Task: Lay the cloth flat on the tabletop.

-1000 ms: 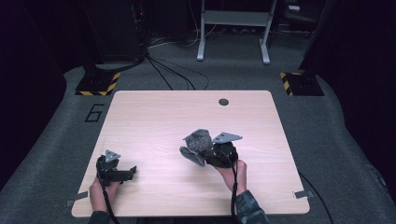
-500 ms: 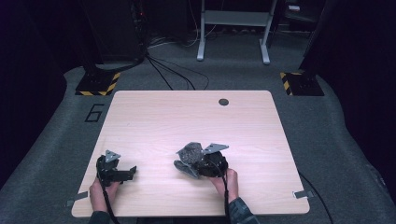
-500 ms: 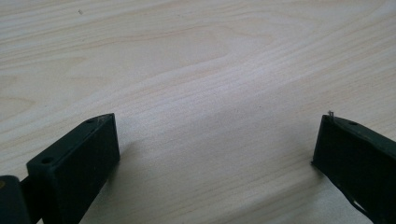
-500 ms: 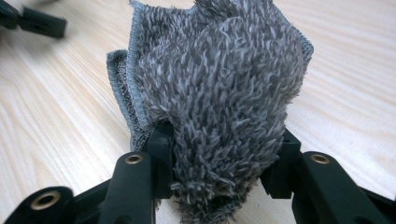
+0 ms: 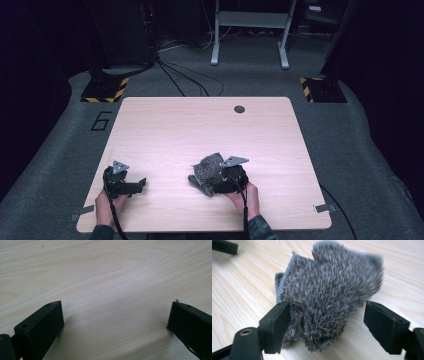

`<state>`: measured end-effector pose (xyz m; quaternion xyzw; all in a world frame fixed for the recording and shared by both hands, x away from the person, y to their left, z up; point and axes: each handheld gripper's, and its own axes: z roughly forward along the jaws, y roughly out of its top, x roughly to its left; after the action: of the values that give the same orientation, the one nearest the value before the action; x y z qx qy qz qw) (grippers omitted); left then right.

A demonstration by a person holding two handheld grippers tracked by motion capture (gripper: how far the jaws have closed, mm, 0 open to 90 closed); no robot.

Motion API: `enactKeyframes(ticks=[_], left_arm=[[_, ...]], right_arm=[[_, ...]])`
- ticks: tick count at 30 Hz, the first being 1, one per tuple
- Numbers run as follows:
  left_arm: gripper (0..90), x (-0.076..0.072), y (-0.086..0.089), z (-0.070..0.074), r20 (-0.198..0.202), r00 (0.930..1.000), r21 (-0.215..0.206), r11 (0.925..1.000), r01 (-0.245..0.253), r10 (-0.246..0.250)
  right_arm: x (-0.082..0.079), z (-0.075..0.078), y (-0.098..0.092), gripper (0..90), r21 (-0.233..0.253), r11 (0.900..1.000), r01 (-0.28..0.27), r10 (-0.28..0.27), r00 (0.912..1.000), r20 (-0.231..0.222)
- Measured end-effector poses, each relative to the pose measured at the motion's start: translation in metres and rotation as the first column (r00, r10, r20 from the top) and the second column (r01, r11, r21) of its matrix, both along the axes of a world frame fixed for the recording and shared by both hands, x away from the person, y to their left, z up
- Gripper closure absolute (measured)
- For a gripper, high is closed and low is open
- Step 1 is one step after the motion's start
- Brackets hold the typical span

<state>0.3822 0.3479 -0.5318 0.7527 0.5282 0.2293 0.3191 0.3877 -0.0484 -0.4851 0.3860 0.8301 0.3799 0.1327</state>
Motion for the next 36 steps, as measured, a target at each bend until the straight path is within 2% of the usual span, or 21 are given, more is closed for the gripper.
enactKeyframes(ticks=[4, 6, 8, 9, 13, 14, 15, 17, 19, 20, 22, 24, 25, 26, 27, 29, 30, 31, 32, 35, 36], left_arm=[[0.3, 0.000, 0.000, 0.000, -0.003, 1.0000, 0.003, 1.0000, -0.003, 0.003], [0.3, -0.002, -0.002, 0.003, -0.028, 0.9987, 0.018, 0.9989, -0.043, 0.043], [0.0, -0.004, -0.006, 0.007, -0.031, 0.9969, 0.043, 0.9966, -0.070, 0.071], [0.1, -0.006, -0.010, 0.010, -0.023, 0.9970, 0.008, 0.9972, -0.074, 0.074], [2.2, -0.010, -0.025, 0.022, 0.006, 1.0000, -0.069, 0.9976, -0.001, 0.001], [3.8, -0.009, -0.030, 0.023, 0.016, 0.9998, -0.092, 0.9957, 0.013, -0.011], [5.3, -0.008, -0.035, 0.025, 0.012, 0.9987, -0.117, 0.9919, 0.051, -0.050], [8.0, -0.007, -0.047, 0.026, 0.023, 0.9961, -0.147, 0.9852, 0.088, -0.085], [9.7, -0.006, -0.059, 0.027, 0.015, 0.9918, -0.154, 0.9797, 0.128, -0.127], [10.8, -0.005, -0.065, 0.027, 0.019, 0.9895, -0.150, 0.9780, 0.144, -0.143], [13.4, -0.004, -0.081, 0.027, 0.019, 0.9800, -0.155, 0.9677, 0.198, -0.198], [14.5, -0.002, -0.092, 0.025, 0.022, 0.9726, -0.160, 0.9595, 0.232, -0.231], [15.7, -0.001, -0.100, 0.025, 0.022, 0.9662, -0.153, 0.9542, 0.257, -0.257], [16.7, 0.000, -0.104, 0.024, 0.020, 0.9624, -0.145, 0.9516, 0.271, -0.271], [18.1, 0.002, -0.112, 0.024, 0.020, 0.9578, -0.140, 0.9478, 0.287, -0.287], [23.8, 0.006, -0.123, 0.021, 0.012, 0.9414, -0.145, 0.9310, 0.335, -0.337], [23.8, 0.008, -0.126, 0.020, 0.005, 0.9359, -0.148, 0.9253, 0.349, -0.352], [24.2, 0.009, -0.129, 0.019, 0.008, 0.9337, -0.156, 0.9218, 0.355, -0.358], [26.0, 0.010, -0.132, 0.017, 0.004, 0.9280, -0.162, 0.9155, 0.368, -0.372], [29.9, 0.012, -0.137, 0.015, 0.004, 0.9179, -0.176, 0.9033, 0.391, -0.397], [33.1, 0.012, -0.139, 0.015, 0.003, 0.9199, -0.173, 0.9057, 0.387, -0.392]], right_arm=[[-0.004, 0.018, -0.006, 20.2, 0.018, 1.000, 0.011, -0.011, 0.9995, 0.029], [-0.005, 0.027, -0.005, 20.8, 0.019, 1.000, 0.009, -0.009, 0.9991, 0.041], [-0.005, 0.036, -0.001, 23.6, 0.020, 1.000, -0.003, 0.002, 0.9987, 0.050], [-0.005, 0.040, 0.003, 26.2, 0.014, 1.000, -0.012, 0.011, 0.9988, 0.048], [-0.003, 0.047, 0.020, 29.8, -0.007, 0.999, -0.052, 0.053, 0.9973, 0.050], [-0.002, 0.047, 0.027, 30.6, -0.022, 0.997, -0.068, 0.069, 0.9966, 0.045], [-0.001, 0.046, 0.033, 31.6, -0.023, 0.997, -0.070, 0.071, 0.9966, 0.042], [0.004, 0.043, 0.042, 32.2, -0.032, 0.996, -0.084, 0.085, 0.9960, 0.028], [0.010, 0.037, 0.049, 32.0, -0.040, 0.995, -0.095, 0.095, 0.9954, 0.011], [0.012, 0.035, 0.052, 32.0, -0.048, 0.994, -0.097, 0.097, 0.9953, 0.004], [0.016, 0.031, 0.059, 31.8, -0.064, 0.994, -0.089, 0.089, 0.9961, -0.005], [0.019, 0.028, 0.065, 31.8, -0.091, 0.992, -0.092, 0.092, 0.9957, -0.006], [0.021, 0.026, 0.066, 32.0, -0.103, 0.990, -0.093, 0.094, 0.9956, -0.004], [0.022, 0.023, 0.068, 32.9, -0.105, 0.991, -0.084, 0.081, 0.9964, -0.025], [0.023, 0.021, 0.068, 34.7, -0.108, 0.991, -0.081, 0.080, 0.9966, -0.021], [0.025, 0.016, 0.066, 36.7, -0.113, 0.991, -0.068, 0.064, 0.9974, -0.033], [0.026, 0.013, 0.064, 37.9, -0.105, 0.993, -0.051, 0.047, 0.9980, -0.042], [0.027, 0.011, 0.062, 38.3, -0.108, 0.993, -0.052, 0.047, 0.9977, -0.050], [0.028, 0.010, 0.062, 38.4, -0.107, 0.993, -0.047, 0.042, 0.9976, -0.055], [0.029, 0.008, 0.058, 40.0, -0.105, 0.993, -0.044, 0.038, 0.9976, -0.058], [0.030, 0.007, 0.057, 40.6, -0.109, 0.993, -0.045, 0.039, 0.9976, -0.058]])
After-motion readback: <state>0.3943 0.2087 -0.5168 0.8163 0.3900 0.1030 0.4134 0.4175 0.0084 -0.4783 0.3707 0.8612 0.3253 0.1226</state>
